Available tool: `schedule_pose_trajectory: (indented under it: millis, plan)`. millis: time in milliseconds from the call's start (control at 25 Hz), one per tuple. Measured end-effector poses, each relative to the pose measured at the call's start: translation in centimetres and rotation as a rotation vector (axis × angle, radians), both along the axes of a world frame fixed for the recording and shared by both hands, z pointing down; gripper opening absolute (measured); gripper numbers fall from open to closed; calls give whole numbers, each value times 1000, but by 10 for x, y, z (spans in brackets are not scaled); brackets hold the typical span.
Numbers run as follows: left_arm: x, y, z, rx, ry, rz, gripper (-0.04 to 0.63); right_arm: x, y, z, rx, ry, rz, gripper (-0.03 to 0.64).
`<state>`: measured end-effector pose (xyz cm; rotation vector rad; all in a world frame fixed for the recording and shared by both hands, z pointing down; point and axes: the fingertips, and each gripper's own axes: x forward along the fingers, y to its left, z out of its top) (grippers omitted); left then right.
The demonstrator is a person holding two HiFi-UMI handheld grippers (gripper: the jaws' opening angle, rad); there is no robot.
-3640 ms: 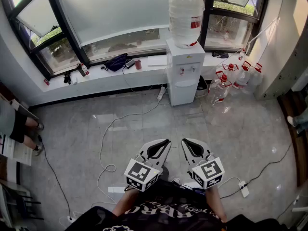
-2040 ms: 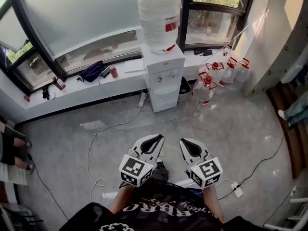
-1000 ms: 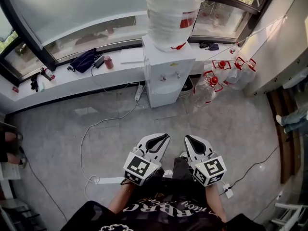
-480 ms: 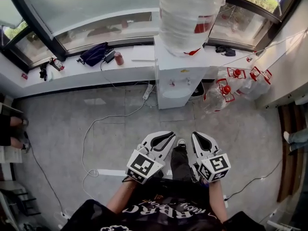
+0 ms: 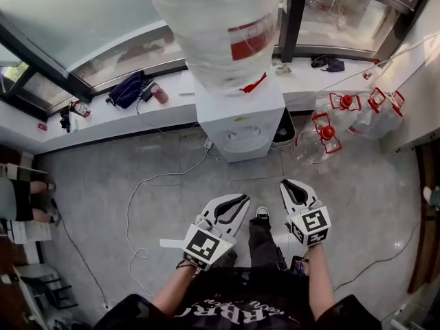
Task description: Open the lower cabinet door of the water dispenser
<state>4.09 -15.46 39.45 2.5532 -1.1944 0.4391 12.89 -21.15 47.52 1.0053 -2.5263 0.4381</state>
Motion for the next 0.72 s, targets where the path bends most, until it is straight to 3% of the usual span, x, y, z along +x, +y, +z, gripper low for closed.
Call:
schedule_pose_trajectory:
  millis: [160,360,480,720]
  plan:
    - [26,-45,32,-15,-71,12,26,21,-46,57,2,79,-59,52]
    - [50,-110,70,-4,-43,-18,26,33,-102,132,-27,95,-89,59]
    - [59,-139,106,-10,-78,-13,26,36,-131,184,-48,116,-112,87]
    - [65,-176,192,-85,-129,-17,26,35,-174,291,-99,107,-122,140]
